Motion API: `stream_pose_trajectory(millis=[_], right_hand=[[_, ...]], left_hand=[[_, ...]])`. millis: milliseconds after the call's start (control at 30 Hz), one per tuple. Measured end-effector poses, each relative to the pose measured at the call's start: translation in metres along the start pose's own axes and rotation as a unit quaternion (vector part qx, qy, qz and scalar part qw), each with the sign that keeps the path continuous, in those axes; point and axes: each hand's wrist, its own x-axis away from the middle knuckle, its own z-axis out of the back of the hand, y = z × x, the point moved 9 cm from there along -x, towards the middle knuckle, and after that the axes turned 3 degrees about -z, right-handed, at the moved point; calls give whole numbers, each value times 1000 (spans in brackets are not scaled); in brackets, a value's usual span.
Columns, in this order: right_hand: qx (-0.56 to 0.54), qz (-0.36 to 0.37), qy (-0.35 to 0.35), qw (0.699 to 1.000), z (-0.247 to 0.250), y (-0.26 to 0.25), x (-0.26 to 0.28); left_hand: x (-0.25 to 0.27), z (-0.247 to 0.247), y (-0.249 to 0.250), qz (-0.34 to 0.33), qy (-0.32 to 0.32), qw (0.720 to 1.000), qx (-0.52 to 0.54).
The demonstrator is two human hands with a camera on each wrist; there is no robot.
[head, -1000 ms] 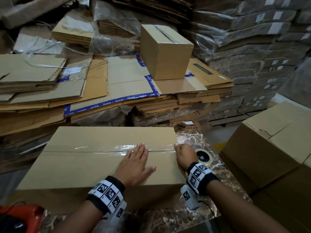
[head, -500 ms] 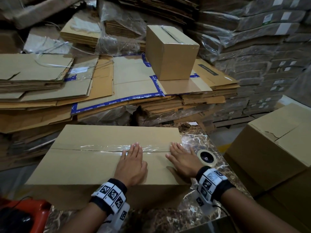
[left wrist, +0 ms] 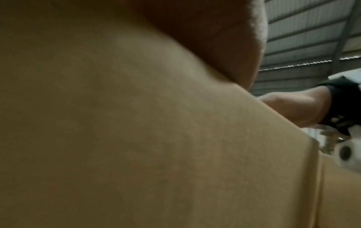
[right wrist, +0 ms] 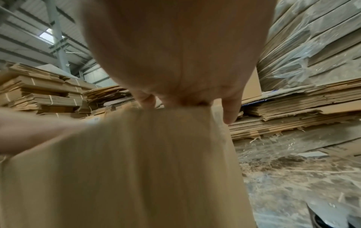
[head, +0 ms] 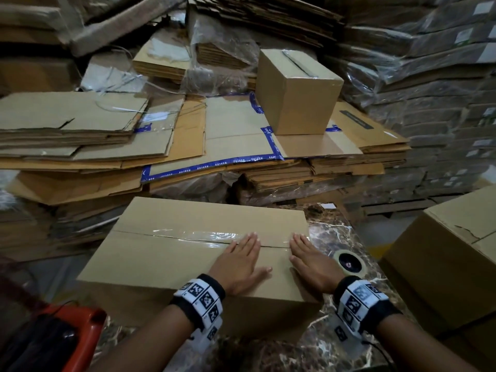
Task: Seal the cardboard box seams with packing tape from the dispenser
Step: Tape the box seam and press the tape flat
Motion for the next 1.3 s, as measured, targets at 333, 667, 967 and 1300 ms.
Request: stream_pose_trajectory(millis=[333, 667, 967, 1300], right_hand=[[46, 15, -31, 998, 12, 7, -4], [114, -66, -34, 991, 12, -41, -45], [62, 48, -9, 997, -37, -185, -64], [37, -102, 26, 994, -12, -92, -51]], left_hand=[[57, 11, -104, 122, 36, 992, 3], [101, 11, -156, 201, 67, 977, 16], [101, 10, -159, 206, 67, 976, 6], [100, 10, -160, 199, 74, 977, 17]])
